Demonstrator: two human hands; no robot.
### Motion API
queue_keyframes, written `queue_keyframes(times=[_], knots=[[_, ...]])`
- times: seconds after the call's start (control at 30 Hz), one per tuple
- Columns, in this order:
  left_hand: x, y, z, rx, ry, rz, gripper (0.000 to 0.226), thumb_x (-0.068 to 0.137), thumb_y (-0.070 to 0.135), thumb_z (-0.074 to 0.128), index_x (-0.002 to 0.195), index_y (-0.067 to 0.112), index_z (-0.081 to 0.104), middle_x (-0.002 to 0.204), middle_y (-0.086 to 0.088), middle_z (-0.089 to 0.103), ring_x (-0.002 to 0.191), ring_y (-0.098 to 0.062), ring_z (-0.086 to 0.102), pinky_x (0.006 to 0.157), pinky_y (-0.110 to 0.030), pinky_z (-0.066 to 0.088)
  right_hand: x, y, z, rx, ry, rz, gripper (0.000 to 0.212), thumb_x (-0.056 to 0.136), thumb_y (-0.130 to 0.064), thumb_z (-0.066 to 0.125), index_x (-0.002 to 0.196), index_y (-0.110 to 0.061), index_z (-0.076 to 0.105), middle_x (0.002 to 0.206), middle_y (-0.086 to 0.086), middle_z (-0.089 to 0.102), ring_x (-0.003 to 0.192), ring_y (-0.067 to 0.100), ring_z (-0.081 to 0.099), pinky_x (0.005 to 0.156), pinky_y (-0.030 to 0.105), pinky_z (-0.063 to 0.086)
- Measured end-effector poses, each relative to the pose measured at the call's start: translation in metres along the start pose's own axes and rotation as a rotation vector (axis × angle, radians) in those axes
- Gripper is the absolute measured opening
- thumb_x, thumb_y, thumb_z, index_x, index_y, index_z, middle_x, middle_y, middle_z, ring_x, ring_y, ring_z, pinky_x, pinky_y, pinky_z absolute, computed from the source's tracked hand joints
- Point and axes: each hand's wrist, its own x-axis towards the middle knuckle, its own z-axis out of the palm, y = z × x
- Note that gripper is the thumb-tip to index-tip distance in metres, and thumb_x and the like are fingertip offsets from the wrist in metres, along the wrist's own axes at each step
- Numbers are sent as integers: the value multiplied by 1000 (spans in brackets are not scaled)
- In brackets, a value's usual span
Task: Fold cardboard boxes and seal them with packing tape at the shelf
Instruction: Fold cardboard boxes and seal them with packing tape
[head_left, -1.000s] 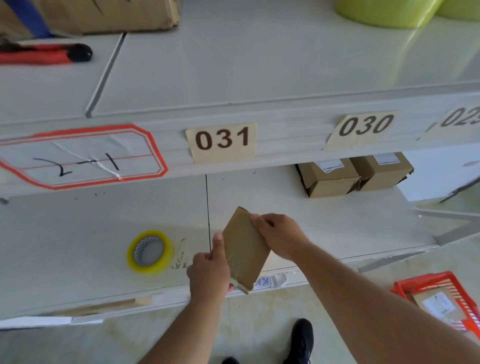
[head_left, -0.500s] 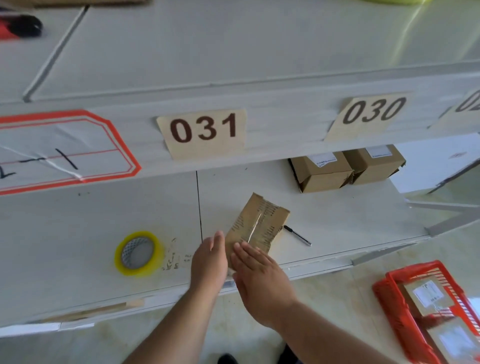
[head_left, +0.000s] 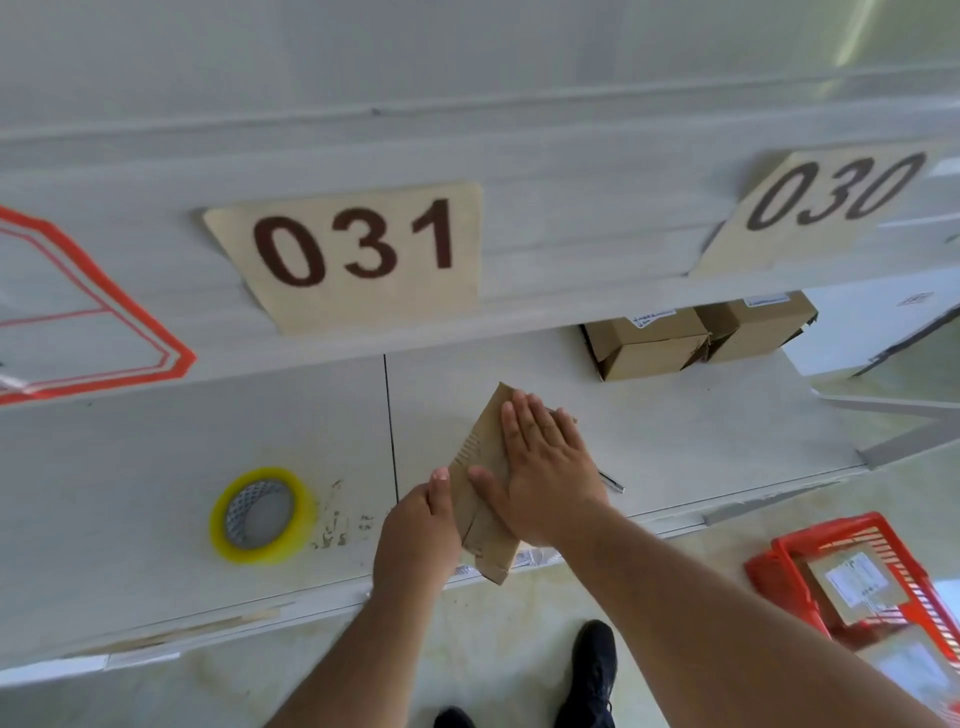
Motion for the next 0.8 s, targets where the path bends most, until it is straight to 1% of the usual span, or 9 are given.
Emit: queue_keyframes(times=[0.1, 0.2, 0.27, 0.3, 0.37, 0.47, 0.6, 0.73, 0.8], knots=[[1, 1, 0, -2, -21, 1, 67, 105, 61, 18, 84, 19, 66, 77, -2, 66, 77, -24, 63, 70, -36, 49, 11, 1, -8, 33, -26, 57, 97, 95, -79, -1, 161, -11, -22, 170, 5, -25, 157, 20, -24, 129, 46, -10], [-1, 1, -1, 73, -58, -46, 75, 102, 68, 10, 81, 20, 63, 75, -2, 65, 74, -21, 63, 65, -35, 49, 26, 9, -18, 142, -28, 142, 99, 95, -81, 8, 165, -13, -8, 173, 10, 10, 157, 29, 18, 127, 47, 21], [-4, 2, 0, 157, -54, -123, 84, 96, 76, 4, 83, 19, 64, 75, -2, 66, 70, -20, 64, 61, -33, 49, 32, 21, -24, 252, -43, 230, 81, 98, -76, 20, 154, -20, 36, 144, 5, 54, 128, 29, 54, 105, 48, 48], [-5, 1, 2, 147, -67, -166, 88, 93, 81, 3, 84, 18, 63, 75, -3, 67, 68, -21, 66, 60, -34, 53, 31, 28, -26, 328, -42, 264, 65, 100, -72, 25, 133, -25, 55, 120, 1, 66, 109, 26, 63, 93, 45, 54], [-8, -3, 4, -26, -72, -224, 89, 85, 88, 7, 87, 17, 61, 77, -6, 70, 64, -23, 72, 59, -41, 62, 23, 37, -35, 467, -16, 274, 48, 103, -63, 32, 98, -27, 64, 88, -6, 66, 86, 22, 64, 77, 38, 57], [-12, -5, 2, -215, -71, -242, 83, 83, 90, 14, 96, 23, 61, 91, -5, 71, 79, -25, 74, 71, -47, 64, -6, 35, -51, 430, 234, 141, 38, 104, -51, 40, 85, -25, 60, 73, -8, 63, 73, 18, 62, 64, 32, 55], [-13, 0, 13, -543, -202, -351, 36, 98, 51, 38, 105, 34, 69, 107, -5, 75, 97, -33, 71, 91, -61, 58, -45, 5, -44, 236, 738, -191, 19, 99, -33, 62, 108, -25, 77, 110, -9, 76, 100, 18, 67, 74, 31, 54], [-19, 7, -7, -471, 6, -242, 31, 101, 13, 48, 96, 21, 77, 115, -8, 76, 108, -30, 68, 93, -42, 54, -72, -21, 4, 159, 720, -378, 32, 90, -24, 77, 121, -15, 75, 131, 1, 70, 112, 23, 63, 87, 36, 53], [-21, 22, -27, -570, 75, -182, 40, 105, 27, 41, 93, 22, 79, 97, 0, 78, 96, -23, 71, 83, -38, 55, -81, -34, 12, 171, 668, -384, 34, 88, -24, 75, 122, -16, 75, 133, 2, 69, 115, 22, 61, 92, 35, 52]])
